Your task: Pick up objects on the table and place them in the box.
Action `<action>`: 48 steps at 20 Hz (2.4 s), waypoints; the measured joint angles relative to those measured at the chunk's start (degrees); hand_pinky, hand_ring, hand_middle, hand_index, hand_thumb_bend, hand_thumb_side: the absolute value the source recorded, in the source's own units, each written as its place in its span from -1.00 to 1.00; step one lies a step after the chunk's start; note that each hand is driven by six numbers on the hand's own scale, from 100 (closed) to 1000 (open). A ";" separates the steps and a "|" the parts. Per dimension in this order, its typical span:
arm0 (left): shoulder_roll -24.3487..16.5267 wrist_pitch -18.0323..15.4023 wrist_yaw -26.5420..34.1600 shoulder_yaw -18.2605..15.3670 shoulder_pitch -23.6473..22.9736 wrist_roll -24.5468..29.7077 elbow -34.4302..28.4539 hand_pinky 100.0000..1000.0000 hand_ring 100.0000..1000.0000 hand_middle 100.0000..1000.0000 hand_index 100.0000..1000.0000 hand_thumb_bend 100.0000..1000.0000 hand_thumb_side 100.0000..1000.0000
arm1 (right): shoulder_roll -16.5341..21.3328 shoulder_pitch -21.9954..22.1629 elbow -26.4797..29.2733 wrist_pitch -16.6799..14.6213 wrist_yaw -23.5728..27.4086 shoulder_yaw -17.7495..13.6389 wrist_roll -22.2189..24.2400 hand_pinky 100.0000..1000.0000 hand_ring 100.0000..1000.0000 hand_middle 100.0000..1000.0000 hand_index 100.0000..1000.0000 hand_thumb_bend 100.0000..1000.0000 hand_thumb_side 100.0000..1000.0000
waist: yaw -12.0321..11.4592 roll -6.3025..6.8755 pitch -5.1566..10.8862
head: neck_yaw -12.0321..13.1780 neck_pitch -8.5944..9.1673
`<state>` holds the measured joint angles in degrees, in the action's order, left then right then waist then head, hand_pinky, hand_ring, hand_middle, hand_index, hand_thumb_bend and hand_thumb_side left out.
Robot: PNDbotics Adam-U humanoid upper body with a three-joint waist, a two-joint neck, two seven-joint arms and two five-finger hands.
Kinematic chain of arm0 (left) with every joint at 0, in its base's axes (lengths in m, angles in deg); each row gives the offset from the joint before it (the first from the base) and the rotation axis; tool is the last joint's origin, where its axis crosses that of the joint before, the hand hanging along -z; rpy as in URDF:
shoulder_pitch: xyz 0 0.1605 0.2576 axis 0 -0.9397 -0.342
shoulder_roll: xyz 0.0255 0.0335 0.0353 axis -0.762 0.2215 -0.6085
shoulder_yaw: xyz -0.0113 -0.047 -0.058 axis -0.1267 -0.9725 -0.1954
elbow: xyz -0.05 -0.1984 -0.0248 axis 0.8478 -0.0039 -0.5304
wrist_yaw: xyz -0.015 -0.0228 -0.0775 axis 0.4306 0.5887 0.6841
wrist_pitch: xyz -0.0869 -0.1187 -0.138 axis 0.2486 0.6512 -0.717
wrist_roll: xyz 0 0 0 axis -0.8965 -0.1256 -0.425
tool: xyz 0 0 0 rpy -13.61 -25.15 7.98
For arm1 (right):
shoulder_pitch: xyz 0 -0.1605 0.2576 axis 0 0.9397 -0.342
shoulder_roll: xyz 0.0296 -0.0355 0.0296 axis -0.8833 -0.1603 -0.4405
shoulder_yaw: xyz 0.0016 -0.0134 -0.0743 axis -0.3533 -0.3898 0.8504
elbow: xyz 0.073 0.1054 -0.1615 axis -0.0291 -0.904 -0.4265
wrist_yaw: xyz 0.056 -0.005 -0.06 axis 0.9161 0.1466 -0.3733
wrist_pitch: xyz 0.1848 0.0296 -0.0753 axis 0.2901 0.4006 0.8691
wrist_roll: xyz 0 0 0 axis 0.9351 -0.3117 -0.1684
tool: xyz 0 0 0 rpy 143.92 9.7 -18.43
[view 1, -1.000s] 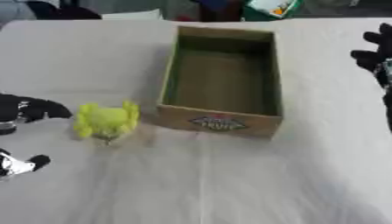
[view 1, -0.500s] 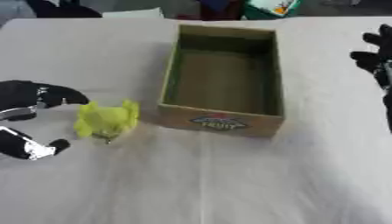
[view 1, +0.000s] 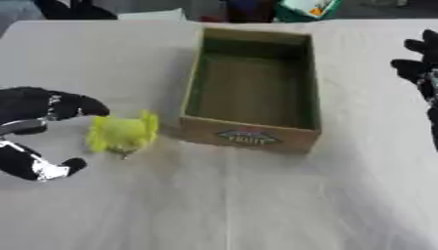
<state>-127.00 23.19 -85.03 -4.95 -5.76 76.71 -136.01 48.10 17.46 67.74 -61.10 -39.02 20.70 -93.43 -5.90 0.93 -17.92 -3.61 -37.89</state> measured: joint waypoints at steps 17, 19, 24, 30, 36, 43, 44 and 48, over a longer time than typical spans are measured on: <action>8.68 -2.23 -11.19 2.11 7.38 -2.23 15.08 0.37 0.74 0.68 0.89 -0.15 0.22 | -0.09 0.41 0.00 -0.04 0.05 -0.02 -0.04 0.74 0.59 0.74 1.00 -1.00 0.66 | 0.81 0.92 0.65 | 0.45 -0.08; 9.51 -2.41 -11.97 2.35 7.88 -2.41 16.15 0.35 0.71 0.59 0.88 -0.20 0.25 | -0.11 0.40 0.00 -0.04 0.08 -0.02 -0.04 0.74 0.59 0.73 1.00 -1.00 0.65 | 1.03 1.03 0.65 | 0.56 -0.08; 11.41 -2.49 -14.24 2.42 8.87 -2.48 19.15 0.33 0.68 0.48 0.87 -0.21 0.26 | -0.54 0.11 0.00 -0.04 0.38 -0.02 -0.03 0.74 0.59 0.73 1.00 -1.00 0.66 | 1.70 1.07 0.65 | 0.98 -0.06; 12.38 -3.02 -17.67 2.38 8.86 -3.02 21.57 0.34 0.69 0.45 0.80 -0.23 0.21 | -0.58 0.09 0.00 -0.04 0.46 -0.02 -0.03 0.75 0.59 0.73 1.00 -1.00 0.66 | 1.83 1.07 0.59 | 1.01 -0.06; 12.50 -3.96 -21.26 2.50 8.54 -3.95 22.32 0.32 0.67 0.44 0.77 -0.34 0.09 | -0.58 0.11 0.00 -0.05 0.48 -0.02 -0.03 0.75 0.59 0.72 1.00 -1.00 0.66 | 1.80 1.07 0.52 | 1.07 -0.14; 12.67 -5.23 -23.16 2.47 8.50 -5.23 22.11 0.21 0.57 0.34 0.50 -0.74 0.07 | -0.60 0.14 0.00 -0.04 0.49 -0.02 -0.03 0.75 0.60 0.72 1.00 -1.00 0.66 | 1.88 1.04 0.31 | 1.26 -0.17; 12.73 -5.49 -23.51 2.46 8.50 -5.49 22.07 0.17 0.54 0.30 0.44 -0.90 0.03 | -0.60 0.14 0.00 -0.04 0.49 -0.02 -0.03 0.75 0.60 0.72 1.00 -1.00 0.66 | 1.91 1.04 0.28 | 1.26 -0.17; 12.97 -6.59 -25.06 2.46 8.50 -6.64 21.76 0.11 0.48 0.20 0.31 -1.00 -0.06 | -0.69 0.15 0.00 -0.04 0.49 -0.02 -0.03 0.75 0.60 0.72 1.00 -1.00 0.66 | 1.99 0.99 0.23 | 1.26 -0.17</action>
<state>-114.03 16.61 -110.09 -2.49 2.74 70.08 -114.25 47.41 17.61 67.74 -61.14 -38.53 20.68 -93.47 -3.91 1.92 -17.69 -2.36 -38.06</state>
